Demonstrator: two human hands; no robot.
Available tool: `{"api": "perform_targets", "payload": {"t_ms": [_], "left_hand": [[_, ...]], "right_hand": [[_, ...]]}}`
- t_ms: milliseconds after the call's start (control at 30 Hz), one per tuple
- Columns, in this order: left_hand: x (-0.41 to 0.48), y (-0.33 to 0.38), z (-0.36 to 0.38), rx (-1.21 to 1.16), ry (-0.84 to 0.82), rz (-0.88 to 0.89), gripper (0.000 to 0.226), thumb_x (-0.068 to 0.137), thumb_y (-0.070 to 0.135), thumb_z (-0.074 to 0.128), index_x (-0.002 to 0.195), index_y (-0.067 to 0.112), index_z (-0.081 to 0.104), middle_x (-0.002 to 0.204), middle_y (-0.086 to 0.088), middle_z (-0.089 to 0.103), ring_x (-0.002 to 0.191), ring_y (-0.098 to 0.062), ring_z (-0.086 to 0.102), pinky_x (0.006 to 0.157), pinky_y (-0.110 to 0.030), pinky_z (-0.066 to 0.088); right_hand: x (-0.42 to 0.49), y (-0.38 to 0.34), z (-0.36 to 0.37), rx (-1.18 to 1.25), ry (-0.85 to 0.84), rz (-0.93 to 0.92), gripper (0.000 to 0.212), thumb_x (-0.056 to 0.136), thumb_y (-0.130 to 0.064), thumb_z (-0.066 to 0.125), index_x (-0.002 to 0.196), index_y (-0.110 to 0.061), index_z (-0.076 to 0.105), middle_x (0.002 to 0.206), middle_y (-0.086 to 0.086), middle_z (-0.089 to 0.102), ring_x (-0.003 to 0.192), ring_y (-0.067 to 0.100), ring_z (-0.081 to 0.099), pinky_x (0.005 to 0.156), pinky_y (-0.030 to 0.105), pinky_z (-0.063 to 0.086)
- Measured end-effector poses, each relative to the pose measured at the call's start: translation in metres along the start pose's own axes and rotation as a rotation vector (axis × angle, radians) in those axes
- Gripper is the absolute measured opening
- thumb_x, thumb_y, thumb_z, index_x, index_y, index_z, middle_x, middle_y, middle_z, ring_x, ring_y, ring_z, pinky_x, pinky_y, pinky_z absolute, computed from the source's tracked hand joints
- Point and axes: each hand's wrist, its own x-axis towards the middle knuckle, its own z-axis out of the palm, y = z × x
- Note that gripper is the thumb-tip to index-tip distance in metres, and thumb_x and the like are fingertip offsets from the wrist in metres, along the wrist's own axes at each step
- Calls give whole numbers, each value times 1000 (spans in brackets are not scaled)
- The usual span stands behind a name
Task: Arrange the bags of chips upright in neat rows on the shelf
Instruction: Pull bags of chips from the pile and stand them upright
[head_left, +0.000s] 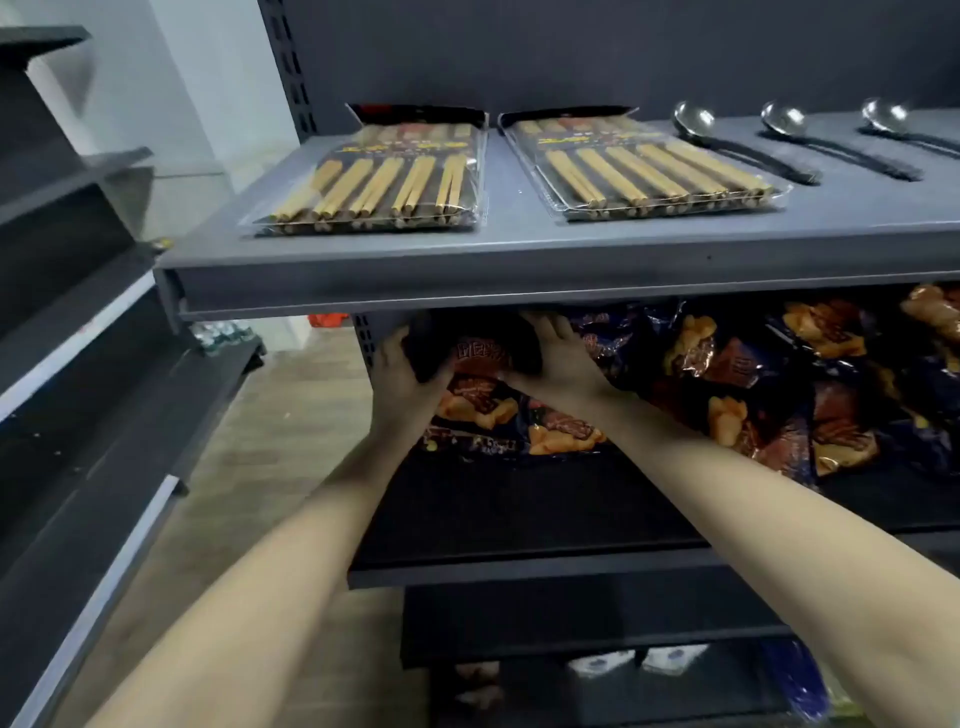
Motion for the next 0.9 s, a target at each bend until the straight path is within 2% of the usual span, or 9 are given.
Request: {"api": "perform_targets", "payload": {"t_ms": [67,133,267,400,467,567,667,800,900], "left_hand": [[-8,-13,11,-20,-25,-189,82,69,60,66,132,15,40,125,-10,52,115,-26,51,94,-46,46],[-25,-23,22,12,-173,-316,85,69,64,64,134,14,39,124,-10,55,112,-29,54,89,-43,48],[-26,-19,27,47,-209,-341,70,74,65,60,122,14,55,113,-10,60,104,-30,58,73,-30,40],[-28,-23,31,101,-133,-331,93,53,83,49,116,16,58,110,-11,61,103,-31,57,82,-44,49],[-31,-21,28,83,-95,-303,84,56,77,56,111,14,60,107,-11,61,101,-30,57,79,-40,48],[-32,-15,22,40,-59,-253,57,71,53,71,108,11,59,104,-6,61,97,-22,56,71,-27,38],[-30,-14,8,-60,-81,-228,45,80,41,70,111,11,56,98,4,57,92,-12,54,63,-14,35],[-18,-12,-24,-181,-113,-211,41,82,44,66,111,15,60,96,5,62,92,-11,58,68,-16,39],[-11,-12,-54,-308,-142,-250,23,84,31,67,103,20,62,87,10,65,80,-3,60,65,-8,44]], "right_hand": [[5,-2,3,16,-23,16,84,81,-49,64,147,-18,20,144,13,31,132,35,32,109,48,33],[7,0,7,60,-42,67,75,86,-44,60,146,-16,25,144,14,33,133,33,33,110,45,32],[9,8,11,92,1,87,56,89,-31,61,138,-12,41,139,12,44,128,27,43,100,23,33],[8,13,10,149,38,70,47,87,-24,65,129,-10,51,128,10,56,116,24,55,91,20,39],[9,14,9,160,55,67,46,85,-23,68,126,-11,53,127,8,58,118,22,54,90,16,37],[12,8,8,198,87,92,46,82,-20,70,124,-12,53,128,6,57,119,20,52,83,8,30],[19,-4,2,222,114,63,38,86,-14,66,122,-13,54,127,6,57,118,19,53,81,5,31],[29,-31,-3,228,88,31,35,88,-12,63,121,-14,54,127,6,56,119,18,51,90,12,32],[35,-55,7,255,68,4,35,87,-14,64,121,-14,54,127,6,56,119,18,51,93,13,31]]}}
